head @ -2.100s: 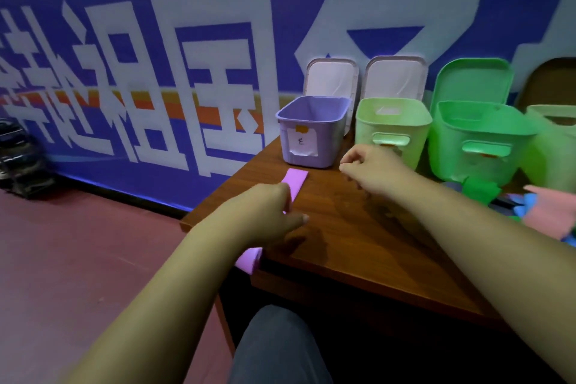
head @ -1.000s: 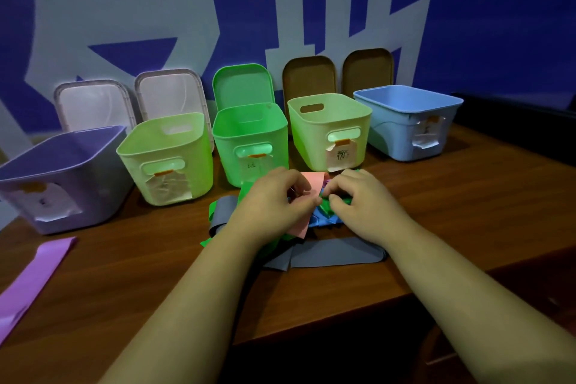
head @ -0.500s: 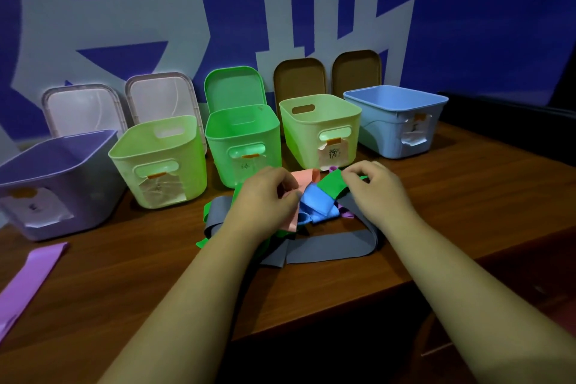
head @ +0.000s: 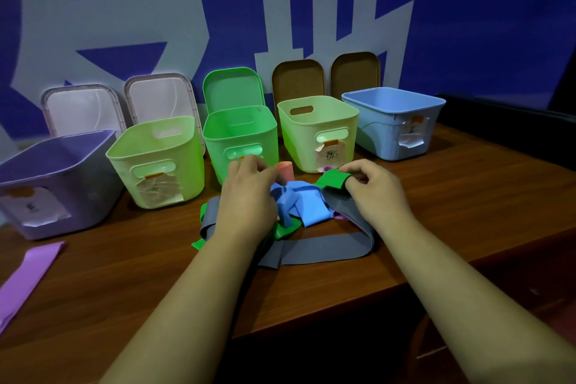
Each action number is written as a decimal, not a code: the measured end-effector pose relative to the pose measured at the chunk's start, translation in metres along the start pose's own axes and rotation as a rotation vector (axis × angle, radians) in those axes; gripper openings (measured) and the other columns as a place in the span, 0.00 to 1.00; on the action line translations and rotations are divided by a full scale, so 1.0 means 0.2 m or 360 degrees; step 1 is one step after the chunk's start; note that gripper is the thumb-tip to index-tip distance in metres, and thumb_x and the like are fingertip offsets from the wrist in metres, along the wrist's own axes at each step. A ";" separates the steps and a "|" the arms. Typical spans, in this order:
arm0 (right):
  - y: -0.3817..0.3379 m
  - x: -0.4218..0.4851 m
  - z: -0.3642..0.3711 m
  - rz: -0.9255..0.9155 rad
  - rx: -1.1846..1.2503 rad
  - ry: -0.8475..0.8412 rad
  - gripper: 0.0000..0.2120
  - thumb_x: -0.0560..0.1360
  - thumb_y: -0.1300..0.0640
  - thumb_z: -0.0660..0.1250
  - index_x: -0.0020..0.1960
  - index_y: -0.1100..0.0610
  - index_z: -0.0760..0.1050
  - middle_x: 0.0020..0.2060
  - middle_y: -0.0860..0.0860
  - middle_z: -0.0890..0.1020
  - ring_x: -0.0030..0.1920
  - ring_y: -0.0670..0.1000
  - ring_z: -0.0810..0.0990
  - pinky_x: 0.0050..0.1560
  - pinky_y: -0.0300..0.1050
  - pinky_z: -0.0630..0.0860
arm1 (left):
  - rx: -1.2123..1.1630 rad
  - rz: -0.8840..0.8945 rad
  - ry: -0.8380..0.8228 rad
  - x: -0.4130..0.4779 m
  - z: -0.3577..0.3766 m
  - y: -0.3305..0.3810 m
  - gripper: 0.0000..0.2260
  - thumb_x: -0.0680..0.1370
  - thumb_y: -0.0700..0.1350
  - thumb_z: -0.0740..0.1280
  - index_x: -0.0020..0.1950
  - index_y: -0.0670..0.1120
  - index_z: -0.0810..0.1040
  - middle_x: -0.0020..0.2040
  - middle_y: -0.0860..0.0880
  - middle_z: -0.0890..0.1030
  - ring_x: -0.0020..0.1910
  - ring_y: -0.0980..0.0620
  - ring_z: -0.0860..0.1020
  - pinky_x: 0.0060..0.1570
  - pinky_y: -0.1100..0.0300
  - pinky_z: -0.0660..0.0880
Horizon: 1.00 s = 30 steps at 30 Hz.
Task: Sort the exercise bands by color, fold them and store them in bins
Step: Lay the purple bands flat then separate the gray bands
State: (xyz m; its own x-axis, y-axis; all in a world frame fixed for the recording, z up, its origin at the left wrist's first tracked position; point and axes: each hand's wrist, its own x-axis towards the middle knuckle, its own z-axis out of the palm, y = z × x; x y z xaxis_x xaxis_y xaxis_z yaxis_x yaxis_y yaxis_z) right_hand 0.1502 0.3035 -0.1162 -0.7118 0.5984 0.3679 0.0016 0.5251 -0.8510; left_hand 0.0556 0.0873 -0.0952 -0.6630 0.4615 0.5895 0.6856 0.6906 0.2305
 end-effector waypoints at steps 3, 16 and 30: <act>-0.03 -0.02 -0.02 -0.0018 0.0072 -0.0010 0.11 0.82 0.59 0.69 0.53 0.44 0.85 0.51 0.39 0.84 0.52 0.40 0.80 0.41 0.37 0.72 | -0.0022 0.0078 -0.0032 0.00 -0.01 0.02 0.11 0.76 0.38 0.69 0.53 0.51 0.86 0.54 0.52 0.76 0.59 0.47 0.70 0.57 0.49 0.73; -0.04 -0.04 0.00 -0.0237 0.0002 -0.0153 0.27 0.76 0.68 0.63 0.48 0.33 0.82 0.58 0.40 0.79 0.64 0.48 0.75 0.66 0.44 0.73 | -0.0266 0.0476 -0.0252 -0.06 -0.07 0.11 0.11 0.78 0.50 0.70 0.59 0.51 0.80 0.56 0.52 0.77 0.58 0.50 0.73 0.58 0.50 0.73; -0.04 -0.19 -0.23 0.0116 -0.0530 -0.0463 0.07 0.78 0.46 0.75 0.47 0.48 0.81 0.44 0.46 0.84 0.47 0.48 0.82 0.40 0.43 0.72 | -0.0310 0.0719 -0.0702 -0.07 0.01 0.23 0.16 0.80 0.43 0.68 0.66 0.52 0.82 0.64 0.55 0.78 0.63 0.55 0.75 0.66 0.57 0.73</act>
State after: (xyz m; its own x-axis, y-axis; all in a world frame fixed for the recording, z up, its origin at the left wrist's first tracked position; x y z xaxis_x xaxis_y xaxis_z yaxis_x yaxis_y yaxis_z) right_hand 0.2095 0.3037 -0.1063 -0.8693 0.4708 0.1504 0.2510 0.6826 -0.6863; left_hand 0.0955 0.1137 -0.0941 -0.3297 0.8957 0.2983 0.9397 0.2810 0.1949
